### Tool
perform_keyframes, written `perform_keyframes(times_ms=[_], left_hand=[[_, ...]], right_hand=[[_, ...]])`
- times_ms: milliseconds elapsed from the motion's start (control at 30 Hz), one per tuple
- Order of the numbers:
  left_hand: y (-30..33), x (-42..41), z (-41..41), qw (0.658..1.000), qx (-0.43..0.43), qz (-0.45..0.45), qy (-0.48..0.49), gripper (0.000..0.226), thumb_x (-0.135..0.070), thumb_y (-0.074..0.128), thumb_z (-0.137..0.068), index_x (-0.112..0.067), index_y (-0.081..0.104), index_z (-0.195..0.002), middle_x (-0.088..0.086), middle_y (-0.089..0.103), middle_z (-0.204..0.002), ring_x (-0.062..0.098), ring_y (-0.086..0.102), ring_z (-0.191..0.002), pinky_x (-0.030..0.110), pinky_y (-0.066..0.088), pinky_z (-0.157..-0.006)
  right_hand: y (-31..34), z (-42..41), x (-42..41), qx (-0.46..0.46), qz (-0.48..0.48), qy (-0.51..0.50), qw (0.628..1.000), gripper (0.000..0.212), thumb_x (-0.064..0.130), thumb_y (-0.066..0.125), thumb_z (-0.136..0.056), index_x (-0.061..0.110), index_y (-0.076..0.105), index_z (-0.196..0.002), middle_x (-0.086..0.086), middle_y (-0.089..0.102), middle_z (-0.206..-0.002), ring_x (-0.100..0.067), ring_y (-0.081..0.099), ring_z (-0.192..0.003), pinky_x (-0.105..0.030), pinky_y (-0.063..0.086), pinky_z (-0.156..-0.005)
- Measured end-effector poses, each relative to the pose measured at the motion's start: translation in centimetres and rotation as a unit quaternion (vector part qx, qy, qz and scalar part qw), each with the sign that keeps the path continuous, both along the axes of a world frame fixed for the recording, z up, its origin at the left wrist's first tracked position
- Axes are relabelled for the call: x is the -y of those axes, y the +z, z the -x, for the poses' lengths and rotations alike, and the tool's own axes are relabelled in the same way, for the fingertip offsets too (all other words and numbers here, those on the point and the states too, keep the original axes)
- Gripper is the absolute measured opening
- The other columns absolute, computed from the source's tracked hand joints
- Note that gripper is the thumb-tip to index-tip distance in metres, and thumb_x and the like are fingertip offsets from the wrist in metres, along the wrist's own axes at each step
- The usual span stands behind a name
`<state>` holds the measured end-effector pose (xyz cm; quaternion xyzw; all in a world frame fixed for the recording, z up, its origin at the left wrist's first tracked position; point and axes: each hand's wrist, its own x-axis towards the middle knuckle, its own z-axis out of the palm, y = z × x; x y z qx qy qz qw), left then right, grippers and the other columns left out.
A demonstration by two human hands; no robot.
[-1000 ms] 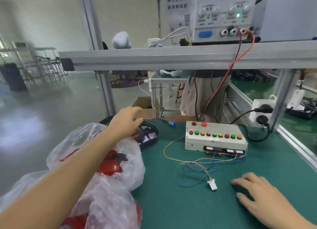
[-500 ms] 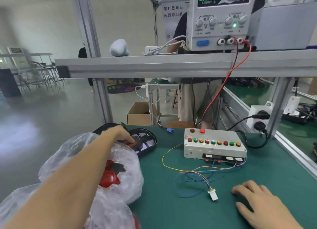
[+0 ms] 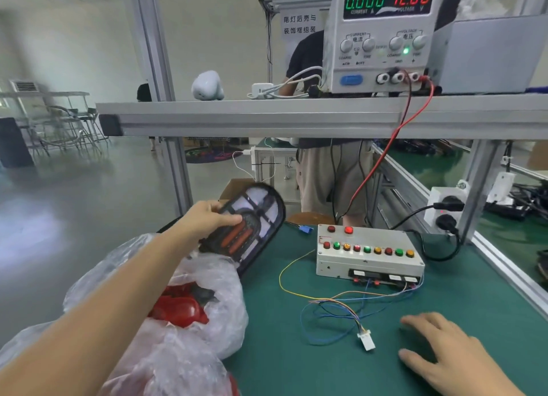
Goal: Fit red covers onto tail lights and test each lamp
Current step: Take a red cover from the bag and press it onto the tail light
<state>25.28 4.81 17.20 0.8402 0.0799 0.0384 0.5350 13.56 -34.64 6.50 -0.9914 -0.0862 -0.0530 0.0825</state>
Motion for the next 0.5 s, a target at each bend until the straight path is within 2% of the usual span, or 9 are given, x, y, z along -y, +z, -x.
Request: perform_keyframes(times_ms=[67,100,200,233,300,333,400,467,500], left_hand=[[1.6,1.3,2.3,0.994,0.064,0.088,-0.013,0.018,-0.022,0.075,-0.079,-0.01,0.066,-0.091,0.002,0.07,-0.076,0.015,0.067,-0.061,0.02,0.051,-0.052],[2.3,2.1,3.5,0.989,0.084,0.121,-0.031,0.02,-0.024,0.073,-0.079,-0.01,0.067,-0.092,0.003,0.07,-0.077,0.016,0.066,-0.063,0.021,0.052,-0.052],[4.0,5.0,7.2,0.971,0.074,0.206,-0.101,0.026,-0.031,0.07,-0.072,-0.01,0.071,-0.088,0.009,0.071,-0.078,0.018,0.066,-0.06,0.024,0.054,-0.052],[4.1,6.2,8.4,0.963,0.053,0.231,-0.128,0.025,-0.031,0.069,-0.072,-0.01,0.071,-0.085,0.01,0.071,-0.074,0.018,0.066,-0.057,0.025,0.054,-0.052],[3.7,8.7,10.7,0.947,0.007,0.267,-0.177,0.029,-0.032,0.068,-0.072,-0.007,0.073,-0.084,0.013,0.071,-0.073,0.019,0.065,-0.056,0.024,0.054,-0.053],[3.1,10.1,11.6,0.942,-0.016,0.276,-0.189,0.036,-0.033,0.069,-0.07,-0.003,0.073,-0.09,0.016,0.072,-0.081,0.021,0.066,-0.061,0.026,0.055,-0.056],[1.4,12.6,13.4,0.937,-0.063,0.283,-0.196,0.043,-0.035,0.068,-0.072,0.0,0.071,-0.099,0.021,0.07,-0.098,0.024,0.065,-0.07,0.028,0.056,-0.062],[-0.2,14.8,14.8,0.934,-0.102,0.275,-0.205,0.031,-0.036,0.059,-0.087,-0.011,0.074,-0.094,0.013,0.072,-0.091,0.02,0.064,-0.066,0.025,0.051,-0.061],[-0.8,15.6,15.3,0.936,-0.12,0.257,-0.209,0.031,-0.039,0.052,-0.092,-0.019,0.074,-0.087,0.004,0.072,-0.084,0.015,0.064,-0.064,0.021,0.05,-0.058]], right_hand=[[0.8,-0.4,-0.8,0.015,-0.069,-0.003,0.997,0.057,0.063,0.051,-0.086,0.045,0.035,-0.138,0.023,0.036,-0.136,0.001,0.037,-0.126,-0.02,0.034,-0.1],[1.1,-0.5,-1.2,0.025,-0.158,0.014,0.987,0.057,0.061,0.058,-0.083,0.043,0.042,-0.134,0.027,0.041,-0.131,0.005,0.041,-0.121,-0.018,0.035,-0.098],[3.6,-0.2,-3.2,-0.023,-0.458,0.068,0.886,0.061,0.061,0.07,-0.065,0.043,0.054,-0.12,0.029,0.062,-0.117,0.011,0.054,-0.113,-0.009,0.041,-0.097],[4.3,0.0,-4.1,-0.064,-0.532,0.095,0.839,0.065,0.063,0.074,-0.064,0.04,0.055,-0.121,0.025,0.064,-0.12,0.008,0.056,-0.115,-0.013,0.043,-0.099],[5.9,0.6,-5.9,-0.16,-0.655,0.164,0.72,0.08,0.063,0.075,-0.066,0.026,0.051,-0.133,0.008,0.062,-0.132,-0.009,0.053,-0.128,-0.029,0.042,-0.108],[6.4,1.0,-6.6,-0.201,-0.696,0.211,0.657,0.09,0.062,0.074,-0.069,0.017,0.045,-0.141,-0.002,0.056,-0.14,-0.018,0.048,-0.134,-0.037,0.038,-0.112],[7.0,2.3,-7.5,-0.269,-0.767,0.276,0.514,0.093,0.058,0.071,-0.078,0.005,0.038,-0.147,-0.016,0.043,-0.15,-0.031,0.038,-0.14,-0.047,0.028,-0.117],[6.5,3.1,-7.4,-0.345,-0.834,0.237,0.358,0.097,0.054,0.082,-0.068,0.003,0.046,-0.141,-0.022,0.044,-0.146,-0.037,0.039,-0.138,-0.053,0.022,-0.118],[5.8,3.4,-7.1,-0.346,-0.857,0.202,0.324,0.1,0.054,0.087,-0.06,0.002,0.051,-0.138,-0.024,0.047,-0.143,-0.038,0.039,-0.136,-0.054,0.02,-0.118]])
